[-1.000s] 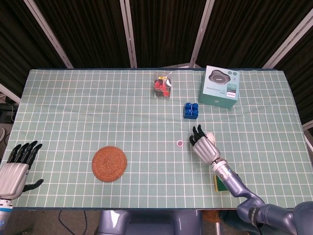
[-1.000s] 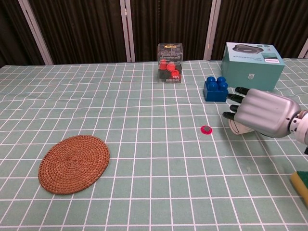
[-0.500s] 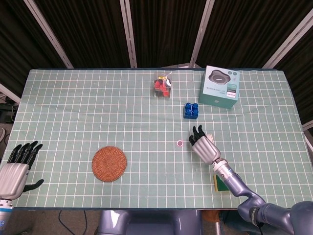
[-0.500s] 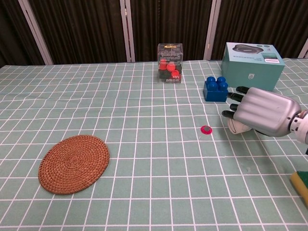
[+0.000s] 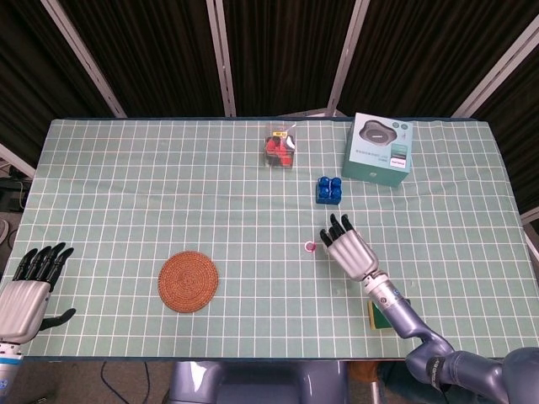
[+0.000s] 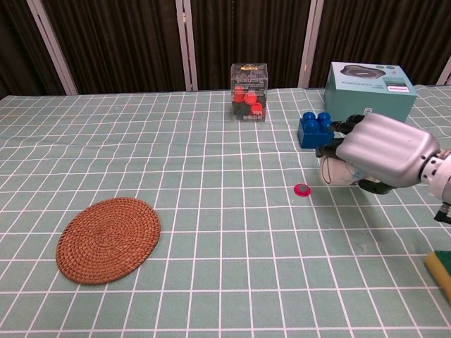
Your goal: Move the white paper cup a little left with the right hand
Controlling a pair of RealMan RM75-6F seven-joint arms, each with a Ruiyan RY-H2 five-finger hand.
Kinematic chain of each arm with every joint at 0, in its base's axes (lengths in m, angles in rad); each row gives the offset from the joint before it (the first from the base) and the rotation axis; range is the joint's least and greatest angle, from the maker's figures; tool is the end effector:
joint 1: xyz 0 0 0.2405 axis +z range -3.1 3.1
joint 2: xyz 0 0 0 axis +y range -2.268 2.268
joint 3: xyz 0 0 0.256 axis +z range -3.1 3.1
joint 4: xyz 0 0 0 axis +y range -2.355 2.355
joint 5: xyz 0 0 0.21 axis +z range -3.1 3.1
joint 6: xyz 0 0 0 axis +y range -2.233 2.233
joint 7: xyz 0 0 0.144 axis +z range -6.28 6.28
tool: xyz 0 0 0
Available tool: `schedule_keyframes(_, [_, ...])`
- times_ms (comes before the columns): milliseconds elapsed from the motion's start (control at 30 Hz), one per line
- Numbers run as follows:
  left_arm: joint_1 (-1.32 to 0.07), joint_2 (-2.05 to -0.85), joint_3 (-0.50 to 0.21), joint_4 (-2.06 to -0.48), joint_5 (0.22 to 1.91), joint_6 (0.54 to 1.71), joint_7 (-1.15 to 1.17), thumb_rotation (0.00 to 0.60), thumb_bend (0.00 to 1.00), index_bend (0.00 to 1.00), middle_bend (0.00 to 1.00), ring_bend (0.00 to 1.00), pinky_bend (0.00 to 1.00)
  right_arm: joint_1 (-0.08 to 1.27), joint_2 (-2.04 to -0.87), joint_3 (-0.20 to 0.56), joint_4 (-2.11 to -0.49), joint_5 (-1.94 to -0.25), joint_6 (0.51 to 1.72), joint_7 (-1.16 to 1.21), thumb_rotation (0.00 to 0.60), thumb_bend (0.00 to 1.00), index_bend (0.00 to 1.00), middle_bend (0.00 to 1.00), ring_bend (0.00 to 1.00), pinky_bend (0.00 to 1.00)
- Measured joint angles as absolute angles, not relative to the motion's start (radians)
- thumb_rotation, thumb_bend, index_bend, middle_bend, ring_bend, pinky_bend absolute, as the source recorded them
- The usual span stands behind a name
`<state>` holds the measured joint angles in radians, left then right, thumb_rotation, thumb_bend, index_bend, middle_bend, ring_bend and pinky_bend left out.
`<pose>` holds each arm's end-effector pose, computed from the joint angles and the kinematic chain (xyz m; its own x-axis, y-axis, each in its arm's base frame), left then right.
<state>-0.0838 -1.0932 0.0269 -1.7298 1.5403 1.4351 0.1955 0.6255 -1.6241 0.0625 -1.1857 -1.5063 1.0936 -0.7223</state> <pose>-0.2926 0.1615 0.1383 0.4952 0.1241 0.8598 0.8688 -0.0703 -0.4902 -0.2030 -0.3232 -0.0231 0.8756 0.1857 0.4458 -0.3161 -0.4776 0.8198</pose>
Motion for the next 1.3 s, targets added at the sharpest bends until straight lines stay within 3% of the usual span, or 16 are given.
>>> schedule_keyframes(267, [-0.085, -1.086, 0.030, -1.735, 1.544, 1.432, 0.181, 0.600, 0.00, 0.00, 0.00, 0.00, 0.00, 0.628, -1.621, 0.176, -1.292, -1.403, 1.103, -0.413, 0.600, 0.28, 0.25, 0.34, 0.12, 0.25])
schedule_keyframes(567, [-0.085, -1.077, 0.030, -1.738, 1.543, 1.431, 0.167, 0.600, 0.00, 0.00, 0.00, 0.00, 0.00, 0.650, -1.667, 0.280, -1.344, -1.196, 1.014, -0.240, 0.600, 0.28, 0.25, 0.34, 0.12, 0.25])
schedule_keyframes(1300, [-0.087, -1.078, 0.030, -1.736, 1.541, 1.428, 0.169, 0.600, 0.00, 0.00, 0.00, 0.00, 0.00, 0.680, -1.779, 0.258, -1.240, -1.179, 1.019, -0.211, 0.600, 0.28, 0.25, 0.34, 0.12, 0.23])
